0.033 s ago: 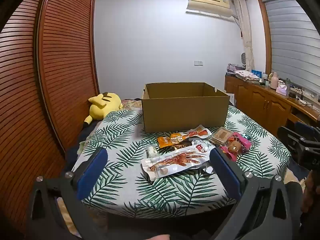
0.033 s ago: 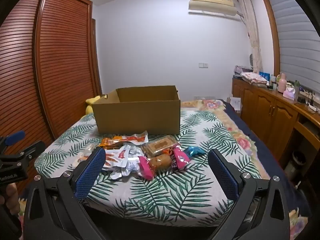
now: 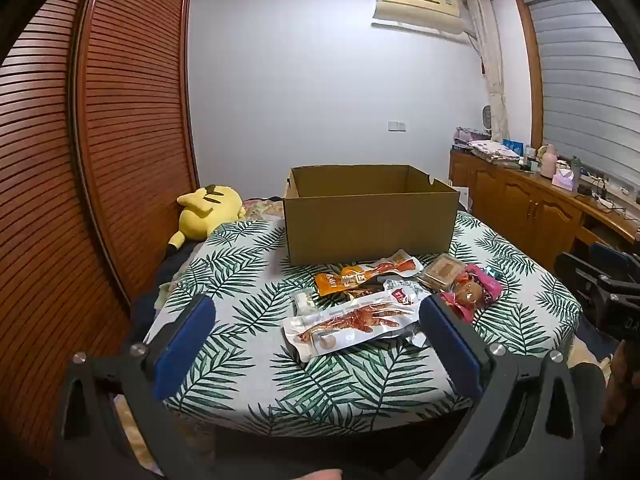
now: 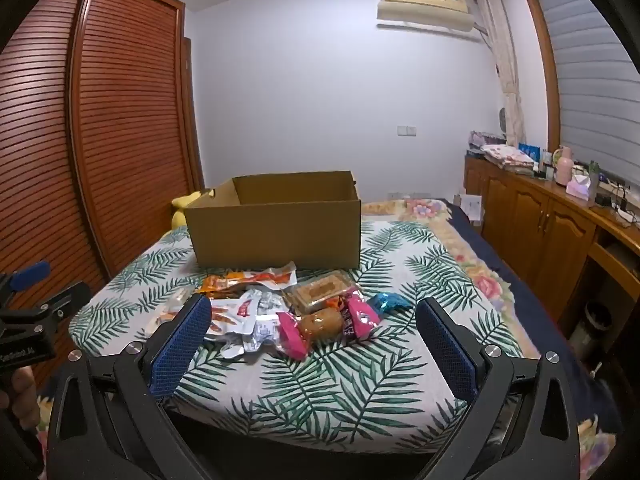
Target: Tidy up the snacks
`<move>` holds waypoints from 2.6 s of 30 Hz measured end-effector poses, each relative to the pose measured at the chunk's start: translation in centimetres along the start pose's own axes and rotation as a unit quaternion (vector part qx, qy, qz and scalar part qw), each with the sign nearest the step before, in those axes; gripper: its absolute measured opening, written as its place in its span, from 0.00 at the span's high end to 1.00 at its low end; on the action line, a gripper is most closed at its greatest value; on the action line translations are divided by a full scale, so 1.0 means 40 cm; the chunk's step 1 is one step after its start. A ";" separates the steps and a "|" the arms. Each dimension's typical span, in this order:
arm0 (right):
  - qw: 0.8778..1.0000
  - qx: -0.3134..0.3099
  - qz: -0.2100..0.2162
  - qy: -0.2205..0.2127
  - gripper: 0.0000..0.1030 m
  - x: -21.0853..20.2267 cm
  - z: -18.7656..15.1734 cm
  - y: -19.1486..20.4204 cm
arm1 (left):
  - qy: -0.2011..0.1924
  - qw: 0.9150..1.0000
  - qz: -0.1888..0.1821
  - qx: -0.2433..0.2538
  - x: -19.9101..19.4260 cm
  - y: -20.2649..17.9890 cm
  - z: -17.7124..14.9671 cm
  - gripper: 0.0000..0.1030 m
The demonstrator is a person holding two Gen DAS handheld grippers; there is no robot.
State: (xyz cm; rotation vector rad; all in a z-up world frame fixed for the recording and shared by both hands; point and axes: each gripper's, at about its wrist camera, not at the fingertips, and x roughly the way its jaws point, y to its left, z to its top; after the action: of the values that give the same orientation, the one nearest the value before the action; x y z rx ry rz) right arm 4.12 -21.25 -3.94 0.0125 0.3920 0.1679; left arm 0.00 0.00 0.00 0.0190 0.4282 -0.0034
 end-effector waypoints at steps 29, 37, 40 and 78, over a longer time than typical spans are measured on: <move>1.000 -0.007 -0.001 0.004 0.00 -0.006 0.005 0.010 | -0.004 1.000 0.000 0.003 -0.011 0.004 0.014 0.00; 1.000 -0.008 0.000 0.004 0.00 -0.008 0.007 0.012 | -0.004 1.000 -0.001 0.004 -0.012 -0.001 0.023 0.00; 1.000 -0.008 -0.001 0.005 0.00 -0.006 0.006 0.010 | -0.004 1.000 0.000 0.004 -0.013 -0.002 0.023 0.00; 1.000 -0.010 0.000 0.003 0.00 -0.011 0.011 0.019 | -0.008 1.000 -0.003 0.005 -0.027 -0.009 0.023 0.00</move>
State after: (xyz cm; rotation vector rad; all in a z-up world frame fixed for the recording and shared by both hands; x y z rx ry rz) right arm 3.75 -20.58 -3.34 -0.0078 0.3972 0.1709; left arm -0.60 -0.37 1.27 0.0271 0.4127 -0.0105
